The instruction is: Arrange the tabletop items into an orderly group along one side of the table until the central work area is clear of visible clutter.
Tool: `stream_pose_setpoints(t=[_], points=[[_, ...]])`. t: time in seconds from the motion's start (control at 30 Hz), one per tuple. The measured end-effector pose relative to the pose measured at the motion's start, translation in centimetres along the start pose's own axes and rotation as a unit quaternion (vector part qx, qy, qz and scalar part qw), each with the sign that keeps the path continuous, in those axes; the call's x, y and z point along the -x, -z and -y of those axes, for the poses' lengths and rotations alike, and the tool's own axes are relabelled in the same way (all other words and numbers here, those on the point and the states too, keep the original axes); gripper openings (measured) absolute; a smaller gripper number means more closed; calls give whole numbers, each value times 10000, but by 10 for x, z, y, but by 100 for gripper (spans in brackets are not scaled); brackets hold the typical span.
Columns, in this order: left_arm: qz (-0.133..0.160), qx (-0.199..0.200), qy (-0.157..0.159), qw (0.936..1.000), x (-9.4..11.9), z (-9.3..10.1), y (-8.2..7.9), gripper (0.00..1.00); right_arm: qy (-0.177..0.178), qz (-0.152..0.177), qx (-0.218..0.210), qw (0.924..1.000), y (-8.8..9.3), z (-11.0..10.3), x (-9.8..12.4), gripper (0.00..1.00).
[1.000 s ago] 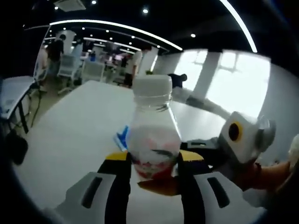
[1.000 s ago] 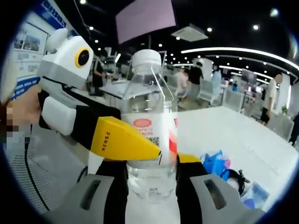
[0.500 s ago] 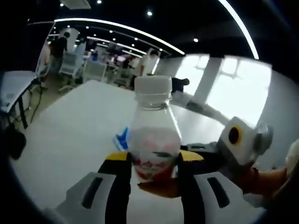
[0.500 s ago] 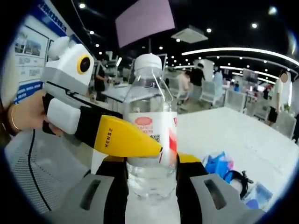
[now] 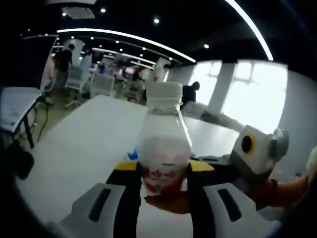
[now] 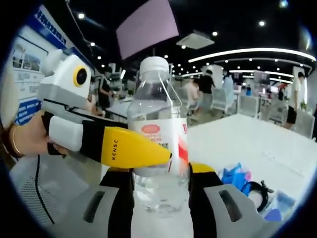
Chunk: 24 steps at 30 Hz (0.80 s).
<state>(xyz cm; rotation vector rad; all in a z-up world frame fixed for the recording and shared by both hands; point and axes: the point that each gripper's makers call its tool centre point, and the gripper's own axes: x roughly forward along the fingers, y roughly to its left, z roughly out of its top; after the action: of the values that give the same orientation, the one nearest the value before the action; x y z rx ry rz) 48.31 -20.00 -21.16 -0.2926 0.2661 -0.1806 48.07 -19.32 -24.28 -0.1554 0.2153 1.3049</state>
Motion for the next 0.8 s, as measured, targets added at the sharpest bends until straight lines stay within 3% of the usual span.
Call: stream_pose_setpoints(t=[0.2,0.33,0.57,0.8], points=[[26,-331,-155,9993,1,-1,-4,33,23,157,-436,9989,-9,3,1,47],[81,-369,-254,9990,2,-7,-8,33,113,107,-526,9985,-8,7,4,71],[75,-378,-379,9985,4,-15,-12,33,257,-93,-637,9976,-4,14,19,97],[120,-469,-512,9975,4,-29,-26,33,400,-374,-525,9971,5,17,42,100]])
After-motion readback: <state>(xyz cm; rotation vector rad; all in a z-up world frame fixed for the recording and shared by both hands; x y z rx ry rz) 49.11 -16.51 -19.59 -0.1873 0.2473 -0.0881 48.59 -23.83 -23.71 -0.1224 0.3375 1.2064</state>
